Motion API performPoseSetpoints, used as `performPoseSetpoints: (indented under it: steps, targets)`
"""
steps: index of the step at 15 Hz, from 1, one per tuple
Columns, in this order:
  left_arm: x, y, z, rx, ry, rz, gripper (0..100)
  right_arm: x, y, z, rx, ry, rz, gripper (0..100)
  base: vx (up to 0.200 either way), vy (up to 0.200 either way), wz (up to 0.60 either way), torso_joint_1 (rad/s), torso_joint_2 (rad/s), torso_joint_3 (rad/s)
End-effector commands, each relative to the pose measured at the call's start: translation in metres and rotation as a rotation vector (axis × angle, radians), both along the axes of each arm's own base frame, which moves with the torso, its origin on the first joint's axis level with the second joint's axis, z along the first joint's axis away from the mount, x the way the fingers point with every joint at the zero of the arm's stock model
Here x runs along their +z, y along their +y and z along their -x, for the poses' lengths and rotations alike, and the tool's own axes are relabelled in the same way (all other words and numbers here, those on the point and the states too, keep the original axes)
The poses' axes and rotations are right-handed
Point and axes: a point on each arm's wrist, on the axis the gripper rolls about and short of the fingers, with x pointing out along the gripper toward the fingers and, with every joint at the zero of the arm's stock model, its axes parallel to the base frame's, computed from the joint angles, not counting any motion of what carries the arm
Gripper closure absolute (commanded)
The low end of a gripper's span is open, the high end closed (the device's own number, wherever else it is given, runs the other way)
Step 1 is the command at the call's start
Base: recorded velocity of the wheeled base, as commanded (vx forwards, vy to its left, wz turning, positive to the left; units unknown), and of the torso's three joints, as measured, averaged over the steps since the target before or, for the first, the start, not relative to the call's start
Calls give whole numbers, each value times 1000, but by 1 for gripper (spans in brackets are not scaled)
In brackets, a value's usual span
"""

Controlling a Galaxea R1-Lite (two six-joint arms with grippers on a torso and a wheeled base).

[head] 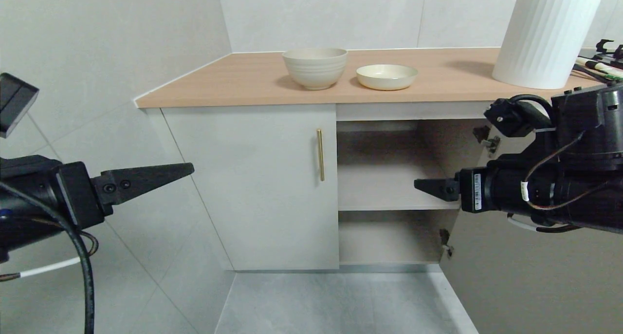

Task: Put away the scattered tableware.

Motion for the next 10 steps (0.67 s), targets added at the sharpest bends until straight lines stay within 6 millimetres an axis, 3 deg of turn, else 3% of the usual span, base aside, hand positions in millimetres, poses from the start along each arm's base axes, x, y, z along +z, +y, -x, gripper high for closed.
performPoseSetpoints:
  steps: [1, 2, 10]
  targets:
    - [-2, 0, -2, -2, 9, -7, 0, -6, 1, -2, -1, 18, 11, 0, 0, 0, 0, 0, 0, 0]
    - [-2, 0, -1, -1, 6, -9, 0, -7, -1, -2, -6, 22, 14, 0, 0, 0, 0, 0, 0, 0]
    - [-6, -1, -5, -5, 27, -10, 0, -6, -8, 2, -20, 12, 12, 0, 200, 0, 0, 4, 2, 4]
